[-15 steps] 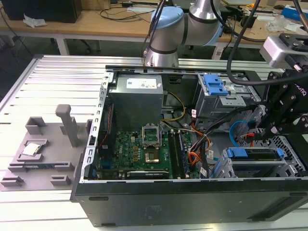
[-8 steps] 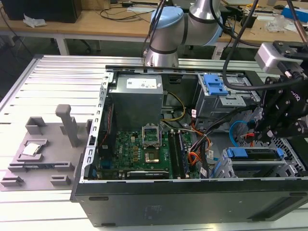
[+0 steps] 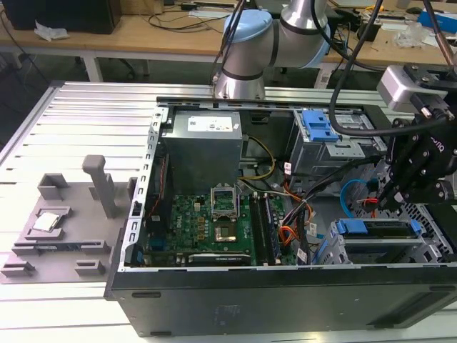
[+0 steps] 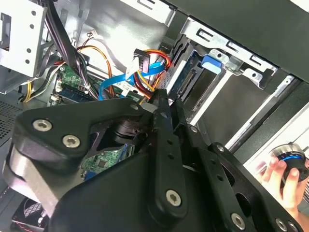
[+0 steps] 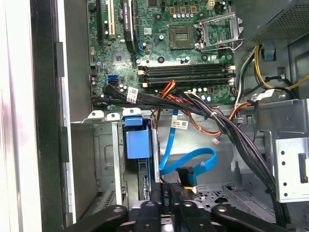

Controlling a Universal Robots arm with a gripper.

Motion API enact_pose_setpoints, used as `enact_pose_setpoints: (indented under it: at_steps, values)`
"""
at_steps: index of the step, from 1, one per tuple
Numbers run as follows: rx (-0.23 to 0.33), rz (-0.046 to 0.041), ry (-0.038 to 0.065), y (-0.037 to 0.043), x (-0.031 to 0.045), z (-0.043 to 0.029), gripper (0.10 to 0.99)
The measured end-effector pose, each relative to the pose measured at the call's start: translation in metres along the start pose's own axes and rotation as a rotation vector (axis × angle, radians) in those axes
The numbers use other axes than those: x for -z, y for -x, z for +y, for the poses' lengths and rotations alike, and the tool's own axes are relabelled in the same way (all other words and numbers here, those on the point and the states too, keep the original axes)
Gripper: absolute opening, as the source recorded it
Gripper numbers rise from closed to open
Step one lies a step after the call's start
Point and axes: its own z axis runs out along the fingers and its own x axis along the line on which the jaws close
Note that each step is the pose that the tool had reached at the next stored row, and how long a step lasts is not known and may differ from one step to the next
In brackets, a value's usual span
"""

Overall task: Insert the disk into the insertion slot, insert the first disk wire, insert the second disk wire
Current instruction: 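Insert the first disk wire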

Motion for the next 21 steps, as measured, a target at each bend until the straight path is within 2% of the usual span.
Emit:
enact_pose_setpoints:
  at_steps: [7, 11, 17, 21]
  values:
    - [0.0, 0.0004, 0.0, -0.0008, 0.0, -0.0001, 0.176]
    - [0.0, 0.0004, 0.0, -0.0087, -0.0005, -0.0009, 0.176]
    - [0.0, 0.0005, 0.002, -0.0098, -0.0069, -0.011, 0.176]
    - [0.0, 0.0008, 0.002, -0.01, -0.0101, -0.0131, 0.176]
